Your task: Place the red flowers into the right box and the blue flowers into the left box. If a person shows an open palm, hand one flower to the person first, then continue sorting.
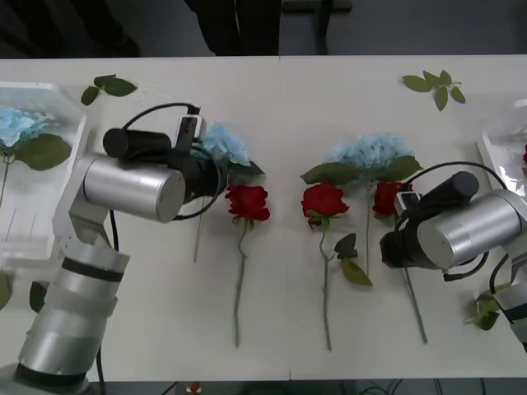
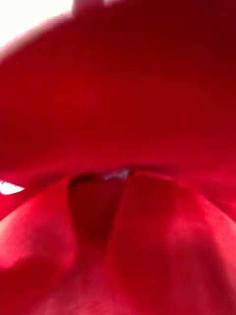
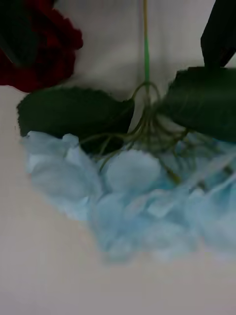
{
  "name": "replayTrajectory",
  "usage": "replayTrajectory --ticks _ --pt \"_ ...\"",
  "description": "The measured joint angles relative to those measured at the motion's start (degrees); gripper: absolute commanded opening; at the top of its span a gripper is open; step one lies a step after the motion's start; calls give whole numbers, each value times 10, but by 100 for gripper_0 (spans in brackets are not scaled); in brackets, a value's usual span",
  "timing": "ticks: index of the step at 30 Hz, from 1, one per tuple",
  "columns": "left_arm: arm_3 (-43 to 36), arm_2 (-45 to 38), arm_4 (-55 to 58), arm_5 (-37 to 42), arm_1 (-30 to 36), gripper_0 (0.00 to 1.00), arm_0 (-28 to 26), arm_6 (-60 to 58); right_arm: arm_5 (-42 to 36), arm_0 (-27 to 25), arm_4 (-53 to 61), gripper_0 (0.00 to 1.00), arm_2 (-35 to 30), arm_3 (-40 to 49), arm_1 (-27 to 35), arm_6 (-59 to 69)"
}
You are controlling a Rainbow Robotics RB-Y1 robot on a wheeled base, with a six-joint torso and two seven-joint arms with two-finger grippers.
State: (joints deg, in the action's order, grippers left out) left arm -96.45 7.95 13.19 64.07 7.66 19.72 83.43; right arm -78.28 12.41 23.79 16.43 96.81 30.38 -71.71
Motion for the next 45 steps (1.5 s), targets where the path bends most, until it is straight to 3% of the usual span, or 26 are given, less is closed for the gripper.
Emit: replayTrajectory --ticks 9,16,21,27,31,32,34,35,36,37,38,45 --pt "5 -38 -7 -9 0 96 -42 18 -3 0 27 0 -14 11 0 0" --pt "45 -38 -12 -9 0 97 -25 18 -115 7 75 0 -128 110 6 0" --pt "90 -38 -19 -28 0 96 13 18 -172 34 111 0 -208 146 44 -6" --pt "148 -38 -19 -54 0 97 63 18 -216 74 155 0 -311 128 108 -98" --pt "177 -38 -18 -69 1 95 83 18 -221 116 191 0 -354 31 170 -180" --pt "181 -38 -18 -71 1 89 85 18 -219 128 197 0 -358 -5 186 -195" --pt "183 -38 -18 -72 1 67 86 18 -207 152 204 0 -359 -73 215 -223" --pt "183 -38 -18 -72 1 43 86 19 -195 164 207 0 -358 -115 229 -246" --pt "183 -38 -18 -72 1 32 86 20 -183 175 208 0 -357 -155 242 -272" --pt "183 -38 -18 -72 1 6 86 24 -167 186 209 0 -354 -192 253 -306" --pt "183 -38 -18 -72 1 0 86 30 -153 195 208 0 -350 -227 261 -342" --pt "184 -38 -19 -72 1 0 86 41 -13 226 210 0 -313 -410 277 -461"
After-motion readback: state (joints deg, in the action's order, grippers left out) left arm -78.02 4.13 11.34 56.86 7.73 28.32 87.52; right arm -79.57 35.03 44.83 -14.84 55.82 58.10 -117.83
